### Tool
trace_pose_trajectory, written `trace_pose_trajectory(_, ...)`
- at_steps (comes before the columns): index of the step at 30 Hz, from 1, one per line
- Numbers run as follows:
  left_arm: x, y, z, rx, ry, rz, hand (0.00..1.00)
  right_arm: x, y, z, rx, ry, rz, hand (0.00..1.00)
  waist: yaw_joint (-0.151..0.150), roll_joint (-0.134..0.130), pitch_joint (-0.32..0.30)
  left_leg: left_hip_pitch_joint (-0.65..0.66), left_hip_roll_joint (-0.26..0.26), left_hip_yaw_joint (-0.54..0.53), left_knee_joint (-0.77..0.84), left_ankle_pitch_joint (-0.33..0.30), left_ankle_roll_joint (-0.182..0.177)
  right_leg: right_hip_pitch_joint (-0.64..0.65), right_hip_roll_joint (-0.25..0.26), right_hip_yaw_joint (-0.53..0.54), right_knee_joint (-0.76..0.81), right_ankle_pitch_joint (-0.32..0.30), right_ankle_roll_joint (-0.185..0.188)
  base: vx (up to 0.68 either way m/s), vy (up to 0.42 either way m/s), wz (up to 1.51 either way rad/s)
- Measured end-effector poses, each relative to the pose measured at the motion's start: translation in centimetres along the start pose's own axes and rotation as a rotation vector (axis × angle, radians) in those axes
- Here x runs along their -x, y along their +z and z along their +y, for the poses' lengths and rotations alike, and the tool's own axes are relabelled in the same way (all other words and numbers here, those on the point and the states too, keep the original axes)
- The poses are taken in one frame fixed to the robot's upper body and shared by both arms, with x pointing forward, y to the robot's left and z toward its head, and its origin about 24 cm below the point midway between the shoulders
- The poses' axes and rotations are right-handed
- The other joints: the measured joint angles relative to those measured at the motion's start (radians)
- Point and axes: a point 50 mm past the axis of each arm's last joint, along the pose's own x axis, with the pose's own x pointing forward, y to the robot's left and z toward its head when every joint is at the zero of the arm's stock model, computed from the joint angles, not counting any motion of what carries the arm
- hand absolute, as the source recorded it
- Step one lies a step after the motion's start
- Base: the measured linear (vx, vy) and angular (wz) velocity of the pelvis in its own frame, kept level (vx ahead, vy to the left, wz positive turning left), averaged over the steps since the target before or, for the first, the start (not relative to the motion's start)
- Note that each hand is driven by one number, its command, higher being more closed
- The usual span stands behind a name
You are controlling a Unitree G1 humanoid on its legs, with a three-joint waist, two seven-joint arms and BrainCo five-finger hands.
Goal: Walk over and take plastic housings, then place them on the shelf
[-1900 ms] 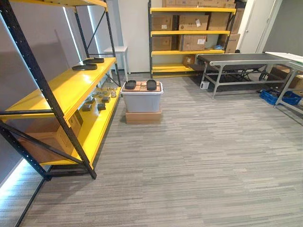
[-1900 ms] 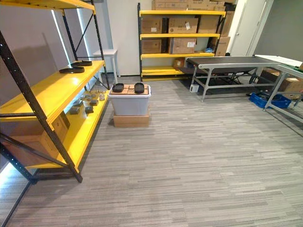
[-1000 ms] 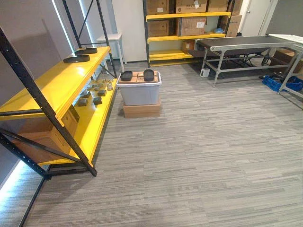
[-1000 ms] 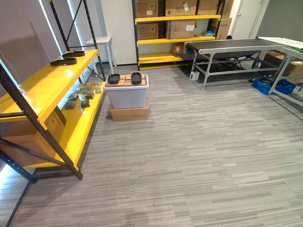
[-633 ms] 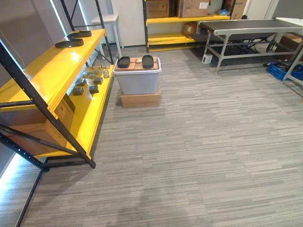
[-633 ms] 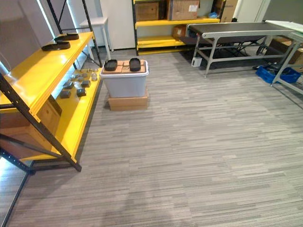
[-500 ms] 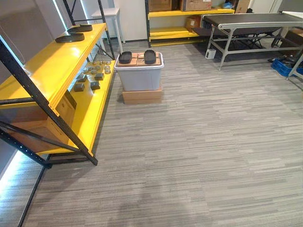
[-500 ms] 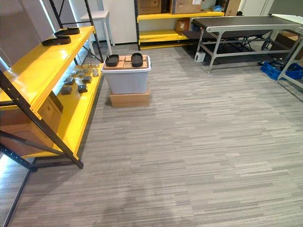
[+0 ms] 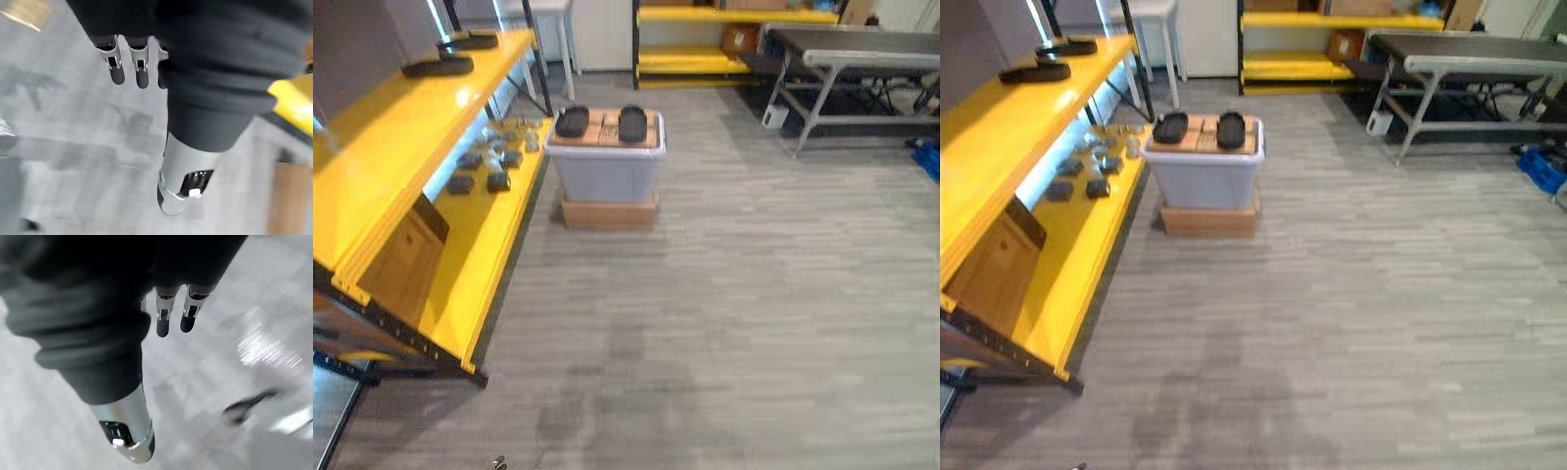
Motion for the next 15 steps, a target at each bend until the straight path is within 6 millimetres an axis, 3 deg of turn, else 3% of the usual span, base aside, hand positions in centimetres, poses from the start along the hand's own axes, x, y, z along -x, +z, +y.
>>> trace_pose_trajectory(1,0.1,-0.2,0.0,0.014,0.001,-0.002,0.0,-0.1,0.5,0.4,0.0,0.01,-0.018,0.0,0.012,0.001,-0.002,-0.044,0.006,0.022,-0.033,-0.017,0.009,0.031,-0.004,0.015,-0.029,-0.001,0.002,0.81,0.02,-0.78)
trace_pose_trajectory(2,0.4,-0.8,0.0,0.026,0.002,0.008,0.0,-0.3,1.6,1.3,0.01,0.039,-0.051,0.0,0.039,-0.002,-0.002,-0.122,-0.002,0.053,-0.166,-0.041,0.01,0.079,-0.027,0.054,-0.072,-0.011,0.018,0.79,0.117,-0.99)
trace_pose_trajectory(3,0.7,-1.9,0.0,0.048,0.01,0.04,0.0,-0.6,2.6,2.4,0.002,0.062,-0.074,0.0,0.059,-0.01,0.002,-0.167,-0.031,0.06,-0.389,-0.036,0.014,0.116,-0.066,0.082,-0.092,-0.031,0.048,0.79,0.166,-1.03)
trace_pose_trajectory(5,1.4,-3.6,-0.3,0.064,0.008,0.086,0.0,-0.7,3.6,3.1,0.006,0.08,-0.104,0.0,0.083,-0.011,-0.001,-0.206,-0.042,0.054,-0.726,0.014,0.024,0.187,-0.12,0.111,-0.125,-0.08,0.095,0.69,0.234,-0.84)
trace_pose_trajectory(6,1.8,-4.5,-0.4,0.066,0.01,0.113,0.0,-0.7,3.3,3.0,0.01,0.07,-0.097,0.0,0.09,-0.017,-0.016,-0.229,-0.038,0.068,-0.73,0.132,0.021,0.234,-0.147,0.111,-0.14,-0.109,0.107,0.73,0.286,-0.51)
trace_pose_trajectory(7,1.9,-4.9,-0.4,0.063,0.012,0.127,0.0,-0.7,2.9,3.1,0.017,0.066,-0.087,0.0,0.089,-0.023,-0.031,-0.231,-0.055,0.065,-0.712,0.165,0.055,0.245,-0.161,0.107,-0.131,-0.11,0.105,0.76,0.331,-0.01)
trace_pose_trajectory(8,1.8,-5.0,-0.8,0.053,0.002,0.134,0.0,-0.6,2.3,3.2,0.015,0.066,-0.062,0.0,0.08,-0.032,-0.046,-0.23,-0.088,0.037,-0.695,0.157,0.086,0.24,-0.18,0.103,-0.092,-0.088,0.076,0.81,0.365,0.18)
trace_pose_trajectory(9,1.9,-5.1,-1.0,0.048,-0.007,0.136,0.0,-0.6,1.8,3.4,0.011,0.069,-0.048,0.0,0.077,-0.046,-0.064,-0.216,-0.117,0.005,-0.678,0.166,0.148,0.185,-0.202,0.12,0.042,-0.047,0.121,0.82,0.379,0.14)
trace_pose_trajectory(10,1.9,-5.2,-0.8,0.046,-0.002,0.14,0.0,-0.6,1.5,3.4,0.009,0.068,-0.036,0.0,0.079,-0.052,-0.064,-0.185,-0.125,0.006,-0.675,0.188,0.172,0.172,-0.211,0.138,0.125,-0.021,0.16,0.85,0.381,0.09)
trace_pose_trajectory(11,2.1,-5.6,0.0,0.033,0.015,0.16,0.0,-0.4,0.5,3.4,0.003,0.063,-0.004,0.0,0.073,-0.088,-0.069,-0.095,-0.165,0.009,-0.688,0.141,0.176,0.133,-0.237,0.16,0.33,0.076,0.209,0.82,0.301,0.28)
trace_pose_trajectory(12,2.0,-5.6,0.2,0.025,0.018,0.165,0.0,-0.2,-0.6,2.6,0.004,0.042,0.03,0.0,0.061,-0.103,-0.075,0.0,-0.187,-0.002,-0.736,0.106,0.185,0.048,-0.254,0.186,0.561,0.28,0.274,0.8,0.253,0.4)
trace_pose_trajectory(13,2.0,-5.6,0.3,0.023,0.021,0.164,0.0,-0.2,-0.9,2.5,0.005,0.04,0.043,0.0,0.058,-0.106,-0.076,0.051,-0.195,-0.008,-0.762,0.096,0.185,-0.003,-0.263,0.183,0.682,0.299,0.299,0.74,0.159,0.47)
trace_pose_trajectory(14,2.0,-5.5,0.2,0.018,0.023,0.164,0.0,-0.1,-1.2,2.5,0.008,0.04,0.052,0.0,0.044,-0.102,-0.071,0.168,-0.205,-0.025,-0.821,0.085,0.181,-0.094,-0.301,0.116,0.874,0.234,0.256,0.71,0.115,0.41)
trace_pose_trajectory(15,1.8,-5.2,-0.2,0.007,0.014,0.156,0.0,-0.1,-1.3,2.5,0.009,0.041,0.054,0.0,0.026,-0.085,-0.067,0.28,-0.199,-0.054,-0.897,0.083,0.184,-0.165,-0.319,0.026,0.942,0.144,0.203,0.69,0.089,0.41)
